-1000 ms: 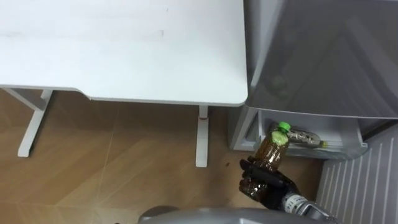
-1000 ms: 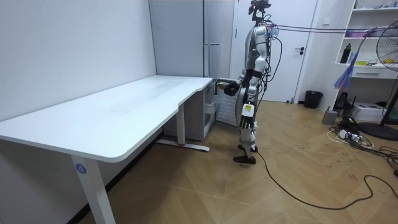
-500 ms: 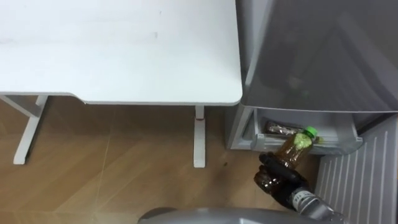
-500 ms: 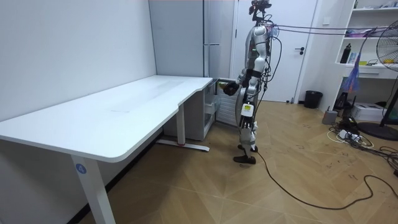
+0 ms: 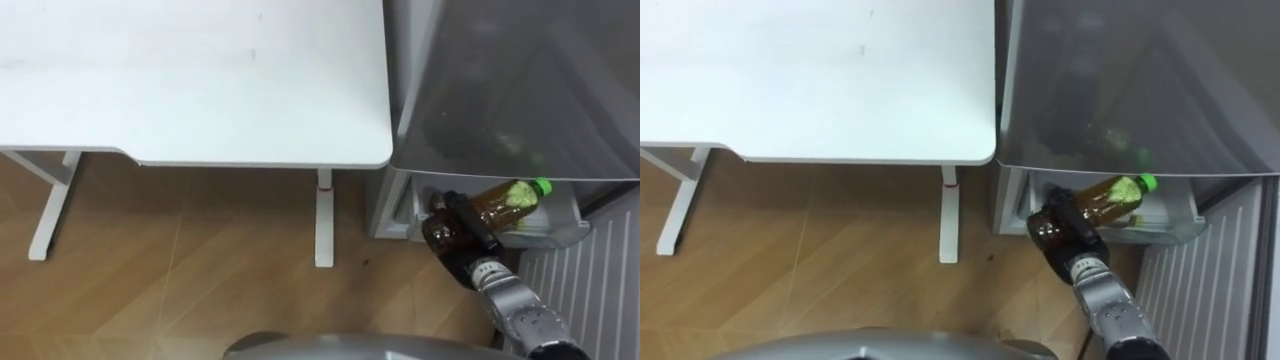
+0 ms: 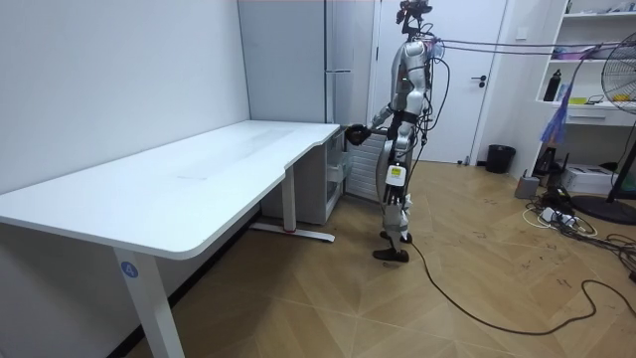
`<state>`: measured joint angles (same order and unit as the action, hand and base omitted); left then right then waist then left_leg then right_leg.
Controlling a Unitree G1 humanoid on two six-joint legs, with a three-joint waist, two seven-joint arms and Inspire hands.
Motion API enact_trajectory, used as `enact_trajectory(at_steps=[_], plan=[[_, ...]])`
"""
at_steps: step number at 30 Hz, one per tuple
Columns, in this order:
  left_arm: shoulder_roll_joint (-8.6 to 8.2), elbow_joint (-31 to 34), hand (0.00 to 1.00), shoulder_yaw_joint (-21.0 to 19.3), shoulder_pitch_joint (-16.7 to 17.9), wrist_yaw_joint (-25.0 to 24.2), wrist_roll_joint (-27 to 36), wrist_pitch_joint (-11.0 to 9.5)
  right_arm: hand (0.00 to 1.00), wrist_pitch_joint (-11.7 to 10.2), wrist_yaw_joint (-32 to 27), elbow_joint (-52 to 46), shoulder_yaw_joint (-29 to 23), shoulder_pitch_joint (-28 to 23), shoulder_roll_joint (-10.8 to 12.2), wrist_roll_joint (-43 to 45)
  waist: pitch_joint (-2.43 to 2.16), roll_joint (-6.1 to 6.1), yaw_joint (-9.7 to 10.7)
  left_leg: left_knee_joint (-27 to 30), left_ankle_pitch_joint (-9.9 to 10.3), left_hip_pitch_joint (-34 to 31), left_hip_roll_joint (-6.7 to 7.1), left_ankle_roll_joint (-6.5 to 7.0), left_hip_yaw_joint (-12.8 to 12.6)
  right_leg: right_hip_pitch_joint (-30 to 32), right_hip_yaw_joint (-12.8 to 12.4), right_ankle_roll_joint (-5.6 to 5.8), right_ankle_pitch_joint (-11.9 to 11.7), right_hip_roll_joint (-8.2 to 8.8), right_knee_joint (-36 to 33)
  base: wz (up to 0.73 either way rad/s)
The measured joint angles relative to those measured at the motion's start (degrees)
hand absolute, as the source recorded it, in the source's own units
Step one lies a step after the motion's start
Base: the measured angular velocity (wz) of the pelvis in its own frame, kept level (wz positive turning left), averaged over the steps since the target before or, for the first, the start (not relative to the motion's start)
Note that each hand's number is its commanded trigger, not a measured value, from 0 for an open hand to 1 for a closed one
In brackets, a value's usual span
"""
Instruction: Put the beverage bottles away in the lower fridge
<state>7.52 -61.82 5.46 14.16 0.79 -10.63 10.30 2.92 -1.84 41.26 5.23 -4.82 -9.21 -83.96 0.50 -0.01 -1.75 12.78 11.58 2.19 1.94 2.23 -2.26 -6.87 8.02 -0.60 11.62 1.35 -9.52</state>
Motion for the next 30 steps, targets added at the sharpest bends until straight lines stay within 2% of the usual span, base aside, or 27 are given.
enact_trajectory(at_steps=[5, 10, 14, 22, 25, 28, 29, 30], plan=[[-0.03, 0.0, 0.00, -0.2, 0.3, 0.0, -0.4, -0.1, 1.00, -0.5, 0.0, 0.1, -0.3, 0.0, -0.1, -6.1, 0.11, 0.40, -0.3, 0.2, 0.0, 0.0, 0.04, 0.00, 0.2, 0.0, 0.0, 0.01, 0.0, -0.01, 0.1, 0.00], [-0.29, 1.6, 0.00, -1.3, 2.7, -0.3, -0.4, 0.7, 1.00, -0.5, 0.0, 0.1, -1.7, -0.2, 0.1, -10.3, 0.01, 0.67, -0.3, 0.0, 0.0, 0.2, 0.31, 0.01, 0.7, -0.5, 0.8, 0.07, 0.1, 0.10, 0.8, 0.06], [-0.30, 1.8, 0.00, -1.3, 3.5, -0.3, -0.4, 0.7, 1.00, -1.1, 0.0, 0.1, -2.5, -0.2, 0.1, -11.0, -0.14, 0.84, -0.4, 0.0, 0.0, 0.2, 0.49, 0.02, 1.0, -0.6, 1.2, 0.16, 0.1, 0.21, 0.9, 0.07], [-0.29, 1.7, 0.00, -1.3, 3.9, -0.3, -0.4, 0.8, 1.00, -1.0, 0.0, 0.3, -2.8, -0.1, 0.3, -11.6, -0.02, 0.52, -0.2, 0.2, 0.0, 0.7, 0.62, 0.03, 1.2, -1.5, 2.1, 0.23, 0.3, 0.46, 0.8, 0.04], [-0.28, 1.7, 0.00, -1.3, 3.4, -0.4, -1.5, 0.8, 1.00, -1.2, -0.7, 0.3, -4.7, 0.2, 0.8, -11.5, -0.02, 0.57, -0.2, 1.0, 0.0, -0.6, 0.69, 0.04, 1.4, -1.0, 2.2, 0.33, 0.4, 0.48, 0.8, 0.09], [0.11, 1.6, 0.00, -1.3, 1.9, -1.5, -1.5, 0.9, 1.00, -1.8, -2.3, 1.0, -6.6, 2.7, 0.6, -12.5, -0.06, 1.05, -0.3, 1.3, -0.3, -2.8, 0.69, 0.29, 1.6, 1.6, 2.0, 0.30, 0.4, 0.46, 0.0, 0.04], [0.13, 1.6, 0.00, -1.3, 1.4, -1.6, -1.5, 0.8, 1.00, -2.3, -2.7, 2.5, -6.8, 4.8, 0.3, -12.3, 0.03, 1.34, -0.1, 2.0, -0.3, -3.9, 0.67, 0.32, 1.6, 2.7, 2.1, 0.28, 0.4, 0.49, -0.4, 0.00], [0.13, 1.7, 0.00, -1.3, 0.9, -1.6, -1.5, 0.8, 1.00, -2.3, -2.8, 4.5, -7.7, 7.0, 0.3, -12.3, -0.13, 1.73, -0.1, 2.2, -0.4, -5.0, 0.65, 0.38, 1.6, 3.8, 2.3, 0.27, 0.2, 0.50, -0.9, 0.00]])
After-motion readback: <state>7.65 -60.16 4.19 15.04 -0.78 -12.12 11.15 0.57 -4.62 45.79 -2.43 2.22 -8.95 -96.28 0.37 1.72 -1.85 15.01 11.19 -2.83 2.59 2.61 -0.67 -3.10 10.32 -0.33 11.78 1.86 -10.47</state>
